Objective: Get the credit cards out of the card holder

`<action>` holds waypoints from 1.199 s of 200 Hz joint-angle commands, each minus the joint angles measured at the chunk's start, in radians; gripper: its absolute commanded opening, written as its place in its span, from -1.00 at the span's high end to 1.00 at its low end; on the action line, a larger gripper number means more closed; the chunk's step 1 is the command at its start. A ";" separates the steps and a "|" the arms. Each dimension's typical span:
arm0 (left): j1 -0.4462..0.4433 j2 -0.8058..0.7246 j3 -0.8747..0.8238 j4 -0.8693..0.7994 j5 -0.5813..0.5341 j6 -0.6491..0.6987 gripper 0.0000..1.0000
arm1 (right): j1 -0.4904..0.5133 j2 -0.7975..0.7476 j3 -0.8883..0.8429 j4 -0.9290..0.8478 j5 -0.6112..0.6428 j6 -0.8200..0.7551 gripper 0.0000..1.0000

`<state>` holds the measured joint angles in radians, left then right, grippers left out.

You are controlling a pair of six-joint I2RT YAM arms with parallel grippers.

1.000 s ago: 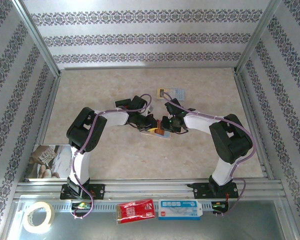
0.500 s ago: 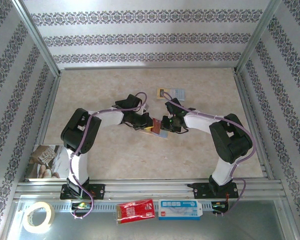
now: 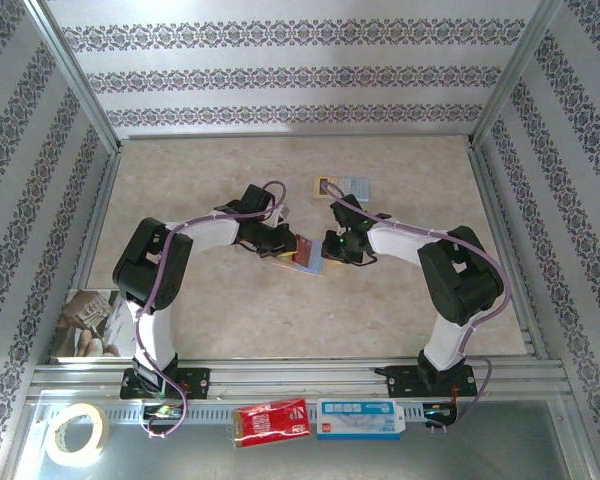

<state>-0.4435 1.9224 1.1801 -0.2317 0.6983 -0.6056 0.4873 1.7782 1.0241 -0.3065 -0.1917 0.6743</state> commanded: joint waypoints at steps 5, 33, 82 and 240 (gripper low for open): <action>0.010 -0.003 -0.017 0.029 0.032 -0.011 0.78 | -0.004 -0.088 -0.014 0.058 -0.039 -0.022 0.49; 0.011 0.005 -0.019 0.034 0.036 -0.012 0.78 | 0.008 -0.105 -0.017 0.118 -0.122 -0.036 0.48; 0.012 -0.007 -0.023 0.018 0.029 0.001 0.75 | 0.056 -0.008 0.043 0.126 -0.174 -0.029 0.48; 0.029 -0.097 0.034 -0.232 -0.083 0.178 1.00 | 0.009 0.057 -0.013 0.055 -0.092 0.000 0.54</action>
<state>-0.4316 1.9003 1.1618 -0.2836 0.6853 -0.5461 0.5209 1.8545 1.0473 -0.1947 -0.3496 0.6754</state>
